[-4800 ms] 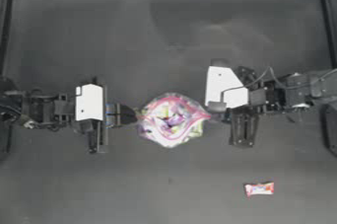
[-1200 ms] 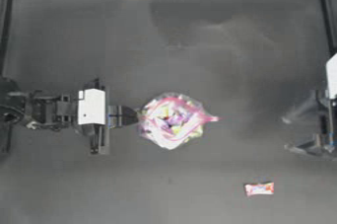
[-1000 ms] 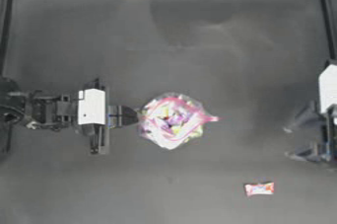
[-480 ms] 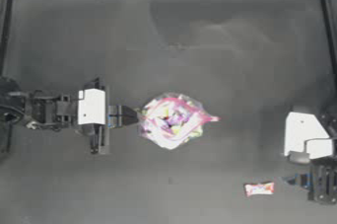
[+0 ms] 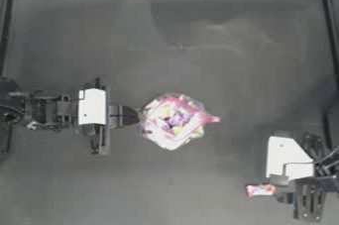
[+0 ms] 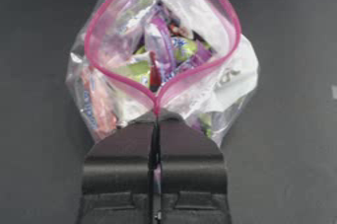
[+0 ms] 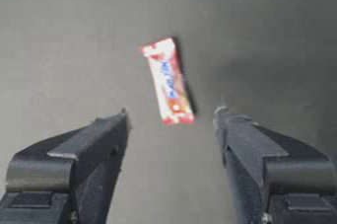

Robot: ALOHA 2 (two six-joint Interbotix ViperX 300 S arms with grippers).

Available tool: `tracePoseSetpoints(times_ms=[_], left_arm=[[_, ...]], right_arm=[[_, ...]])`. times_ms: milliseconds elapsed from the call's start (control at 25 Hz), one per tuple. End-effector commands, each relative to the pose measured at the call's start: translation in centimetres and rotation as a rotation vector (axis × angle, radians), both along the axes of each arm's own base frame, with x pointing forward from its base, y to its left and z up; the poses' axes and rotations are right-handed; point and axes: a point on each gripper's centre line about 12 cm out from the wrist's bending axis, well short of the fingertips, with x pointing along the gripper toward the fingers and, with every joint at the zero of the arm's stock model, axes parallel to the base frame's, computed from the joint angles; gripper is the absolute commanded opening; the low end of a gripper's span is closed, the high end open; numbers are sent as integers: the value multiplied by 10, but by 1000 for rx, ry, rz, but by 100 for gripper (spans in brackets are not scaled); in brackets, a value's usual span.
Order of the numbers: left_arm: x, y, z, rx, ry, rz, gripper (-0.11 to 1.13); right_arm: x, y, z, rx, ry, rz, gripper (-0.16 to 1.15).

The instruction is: Put candy in bag

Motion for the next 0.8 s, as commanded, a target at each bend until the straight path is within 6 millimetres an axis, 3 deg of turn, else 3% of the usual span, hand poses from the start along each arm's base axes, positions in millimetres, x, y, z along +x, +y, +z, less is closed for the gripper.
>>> tracePoseSetpoints(times_ms=[40, 200, 800], left_arm=[[6, 1, 11, 6, -41, 0, 4], [5, 1, 11, 6, -41, 0, 4], [7, 1, 14, 7, -50, 0, 4]], right_arm=[[9, 6, -4, 14, -22, 9, 87], [12, 7, -21, -13, 14, 16, 87], [24, 11, -54, -74, 84, 12, 87]])
